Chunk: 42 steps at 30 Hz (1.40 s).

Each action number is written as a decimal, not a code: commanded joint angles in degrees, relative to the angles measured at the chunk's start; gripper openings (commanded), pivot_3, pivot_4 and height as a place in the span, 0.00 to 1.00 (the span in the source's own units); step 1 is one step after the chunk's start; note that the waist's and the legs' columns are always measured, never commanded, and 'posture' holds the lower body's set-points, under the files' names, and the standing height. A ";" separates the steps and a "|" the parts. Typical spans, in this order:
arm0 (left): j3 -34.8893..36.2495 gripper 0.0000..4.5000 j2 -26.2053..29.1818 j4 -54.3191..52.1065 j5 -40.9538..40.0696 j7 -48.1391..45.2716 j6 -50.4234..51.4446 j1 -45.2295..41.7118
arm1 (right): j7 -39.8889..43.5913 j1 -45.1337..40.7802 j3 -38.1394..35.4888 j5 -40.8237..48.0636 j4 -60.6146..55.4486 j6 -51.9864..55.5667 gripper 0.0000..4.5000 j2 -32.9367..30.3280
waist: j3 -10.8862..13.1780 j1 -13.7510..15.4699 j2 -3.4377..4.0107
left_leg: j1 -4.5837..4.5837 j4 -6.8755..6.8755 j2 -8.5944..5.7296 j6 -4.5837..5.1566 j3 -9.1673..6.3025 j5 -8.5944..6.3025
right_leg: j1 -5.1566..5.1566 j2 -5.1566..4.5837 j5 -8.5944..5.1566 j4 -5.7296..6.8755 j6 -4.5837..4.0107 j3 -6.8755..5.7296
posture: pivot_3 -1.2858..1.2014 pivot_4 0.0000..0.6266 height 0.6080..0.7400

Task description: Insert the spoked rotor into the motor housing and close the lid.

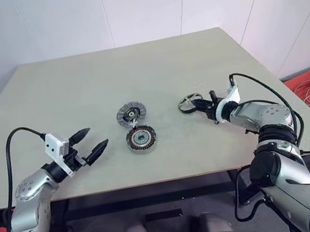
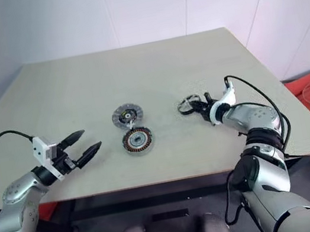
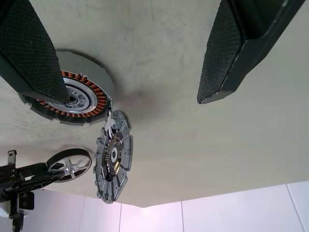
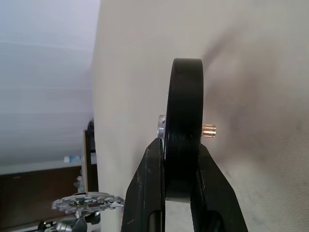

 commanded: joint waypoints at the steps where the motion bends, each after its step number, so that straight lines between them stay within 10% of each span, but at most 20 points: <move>1: 0.95 1.00 0.21 -0.86 0.10 -0.02 -1.03 -0.78 | -0.18 -1.49 -1.27 5.59 -5.95 5.70 0.08 -0.92 | 0.02 0.04 0.04 | -0.02 0.00 -0.01 0.00 0.00 0.00 | -0.02 0.00 0.00 0.00 0.00 0.00 | 0.52 0.00 1.00; 8: 0.72 1.00 0.33 -0.47 0.24 -0.47 -0.99 -1.00 | -4.14 2.87 2.22 18.41 -16.85 22.18 0.08 1.98 | 0.02 0.16 0.04 | 0.04 -0.01 0.01 -0.01 0.00 0.01 | 0.00 0.01 0.00 0.00 0.00 0.01 | 0.52 0.00 1.00; 18: 0.93 1.00 0.31 -1.51 -0.91 -0.91 0.15 -0.21 | -24.02 9.07 11.44 44.72 -24.82 21.26 0.08 15.10 | 0.07 0.02 0.16 | 0.04 -0.07 0.02 -0.06 -0.07 0.03 | 0.02 0.00 0.00 -0.27 0.03 0.00 | 0.52 0.00 1.00; 25: 1.56 1.00 0.84 -2.17 -0.88 -0.69 -0.11 0.73 | -38.78 11.22 27.71 68.75 -22.15 8.76 0.08 11.46 | 0.05 -0.08 0.13 | -0.01 -0.27 -0.10 0.01 -0.19 -0.01 | 0.09 -0.09 0.02 -0.57 0.21 0.01 | 0.52 0.00 1.00; 42: 2.34 1.00 0.64 -4.60 -0.93 0.84 -0.23 2.98 | -34.73 10.56 39.30 70.36 -13.71 3.64 0.08 5.92 | 0.00 -0.22 0.04 | -0.41 -0.33 -0.14 -0.03 -0.15 0.00 | -0.18 -0.08 0.04 -0.54 0.25 0.01 | 0.52 0.00 1.00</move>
